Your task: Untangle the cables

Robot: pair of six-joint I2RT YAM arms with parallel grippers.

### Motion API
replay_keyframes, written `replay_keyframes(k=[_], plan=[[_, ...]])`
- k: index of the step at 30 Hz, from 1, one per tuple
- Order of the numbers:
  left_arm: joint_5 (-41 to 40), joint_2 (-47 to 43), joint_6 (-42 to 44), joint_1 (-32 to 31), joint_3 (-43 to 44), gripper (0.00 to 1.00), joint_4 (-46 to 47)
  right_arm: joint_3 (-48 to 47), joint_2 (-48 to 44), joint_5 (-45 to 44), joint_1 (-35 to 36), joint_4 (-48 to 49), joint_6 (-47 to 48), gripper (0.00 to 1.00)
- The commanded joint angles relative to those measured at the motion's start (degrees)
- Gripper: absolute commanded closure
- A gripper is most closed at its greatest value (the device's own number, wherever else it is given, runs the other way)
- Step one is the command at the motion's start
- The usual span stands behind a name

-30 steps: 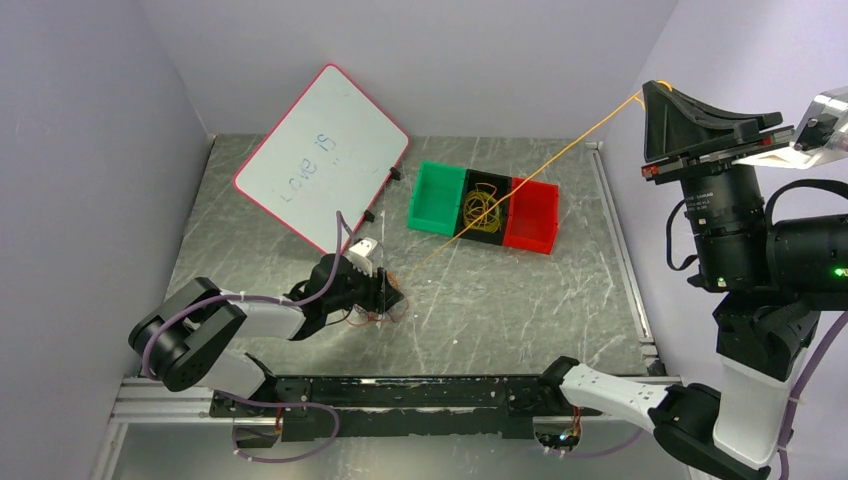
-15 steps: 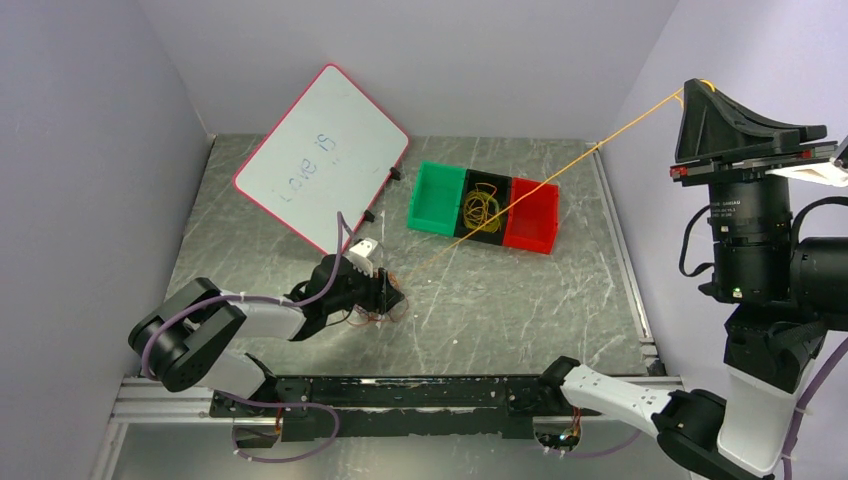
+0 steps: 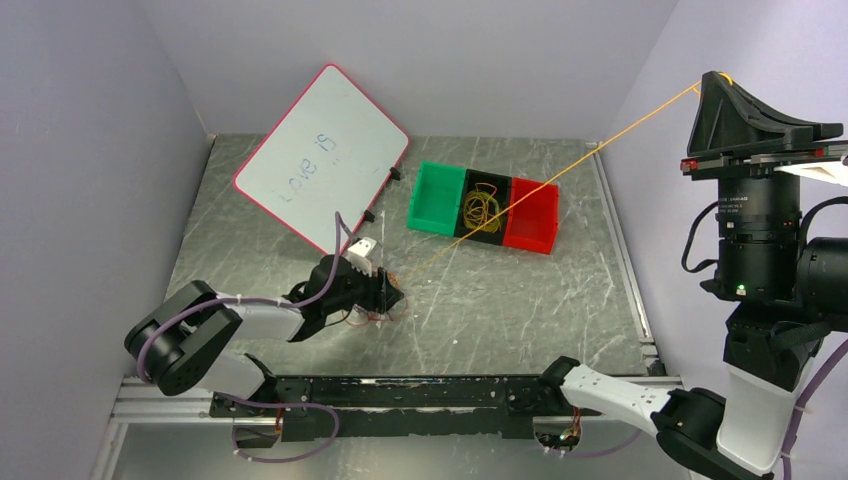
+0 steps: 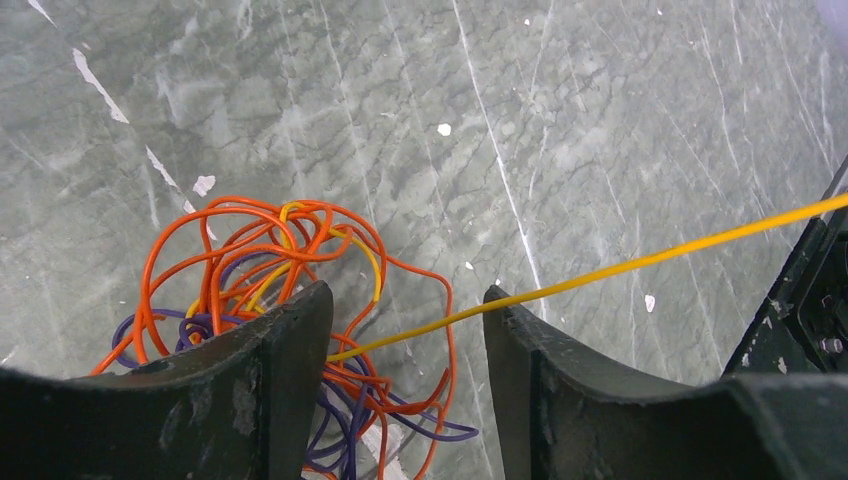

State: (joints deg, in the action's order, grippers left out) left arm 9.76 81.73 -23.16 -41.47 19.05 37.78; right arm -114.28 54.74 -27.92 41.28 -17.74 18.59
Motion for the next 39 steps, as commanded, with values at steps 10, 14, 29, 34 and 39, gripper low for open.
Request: replay_keyframes(k=[10, 14, 29, 34, 39], plan=[[-7.2, -6.43, 3.86, 0.03, 1.32, 0.46, -11.95, -3.71, -0.84, -1.87, 0.22, 6.71, 2.91, 1.0], [-7.76, -8.95, 4.27, 0.01, 2.94, 0.67, -14.93, -4.02, -0.16, -1.51, 0.25, 4.14, 1.02, 1.0], [-8.0, -21.41, 6.64, 0.04, 7.86, 0.93, -25.56, 22.27, -3.29, 5.56, 0.27, -15.28, -24.59, 1.0], [-5.91, -23.3, 8.76, -0.02, 9.56, 0.93, -28.2, 30.03, -4.18, 10.78, 0.21, -15.26, -30.35, 1.0], [-4.5, -23.6, 10.35, 0.02, 11.12, 0.93, -31.72, 34.04, -0.65, 5.43, 0.26, -22.79, -35.89, 0.97]])
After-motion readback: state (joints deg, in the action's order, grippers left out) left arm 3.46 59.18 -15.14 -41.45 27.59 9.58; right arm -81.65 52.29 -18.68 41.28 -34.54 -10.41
